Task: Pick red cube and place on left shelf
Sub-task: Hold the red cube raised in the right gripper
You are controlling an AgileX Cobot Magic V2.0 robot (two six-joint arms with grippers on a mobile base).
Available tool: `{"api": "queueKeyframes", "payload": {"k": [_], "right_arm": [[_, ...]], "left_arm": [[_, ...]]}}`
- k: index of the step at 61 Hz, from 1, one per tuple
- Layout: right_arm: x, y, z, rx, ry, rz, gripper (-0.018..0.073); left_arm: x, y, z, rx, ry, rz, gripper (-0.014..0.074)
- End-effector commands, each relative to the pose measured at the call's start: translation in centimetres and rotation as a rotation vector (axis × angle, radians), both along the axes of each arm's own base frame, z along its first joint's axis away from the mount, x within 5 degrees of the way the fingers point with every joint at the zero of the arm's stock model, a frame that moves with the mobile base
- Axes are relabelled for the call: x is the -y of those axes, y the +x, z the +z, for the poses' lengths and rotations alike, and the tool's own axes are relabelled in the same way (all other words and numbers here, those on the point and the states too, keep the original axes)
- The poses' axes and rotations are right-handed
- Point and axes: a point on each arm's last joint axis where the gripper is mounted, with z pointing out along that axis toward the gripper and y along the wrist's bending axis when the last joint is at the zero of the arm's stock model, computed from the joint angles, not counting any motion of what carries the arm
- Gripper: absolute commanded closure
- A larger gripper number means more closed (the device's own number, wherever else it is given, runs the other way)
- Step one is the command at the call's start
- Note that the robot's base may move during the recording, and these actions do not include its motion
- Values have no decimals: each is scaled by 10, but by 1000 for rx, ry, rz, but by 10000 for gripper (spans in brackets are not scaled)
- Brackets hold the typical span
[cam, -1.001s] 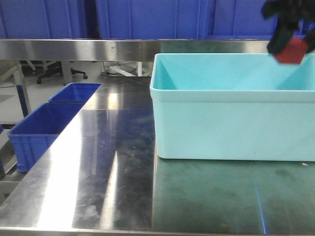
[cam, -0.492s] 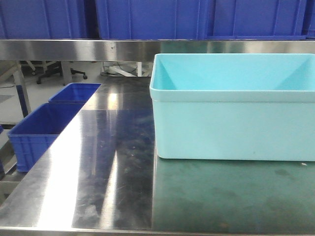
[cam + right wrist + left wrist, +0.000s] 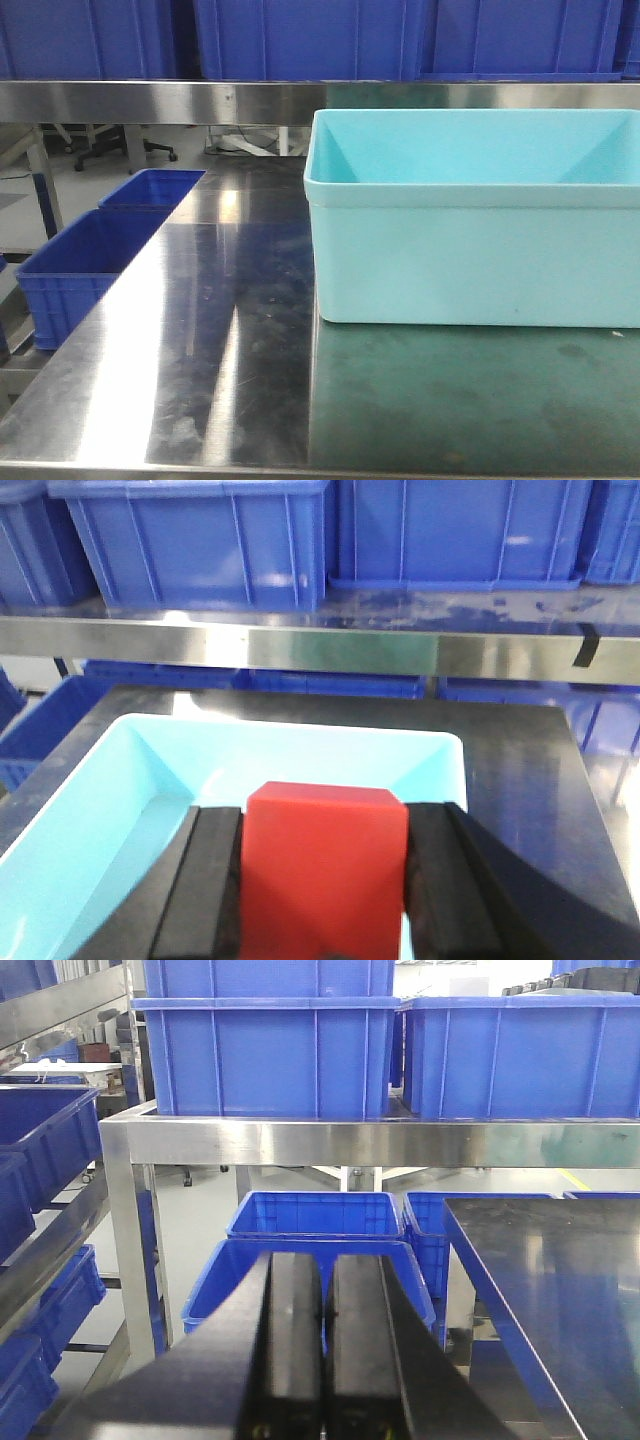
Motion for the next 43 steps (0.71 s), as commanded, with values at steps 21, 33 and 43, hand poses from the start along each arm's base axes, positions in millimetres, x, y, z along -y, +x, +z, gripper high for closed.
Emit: {"api": "queueKeyframes", "payload": {"k": [21, 33, 43], "right_arm": [[4, -23, -4, 183, 7, -9, 503], [4, -23, -4, 186, 7, -9, 503], [4, -23, -5, 180, 7, -8, 503]], "left_arm": [[0, -1, 1, 81, -2, -2, 495], [0, -1, 1, 81, -2, -2, 495], [0, -1, 1, 81, -2, -2, 495]]}}
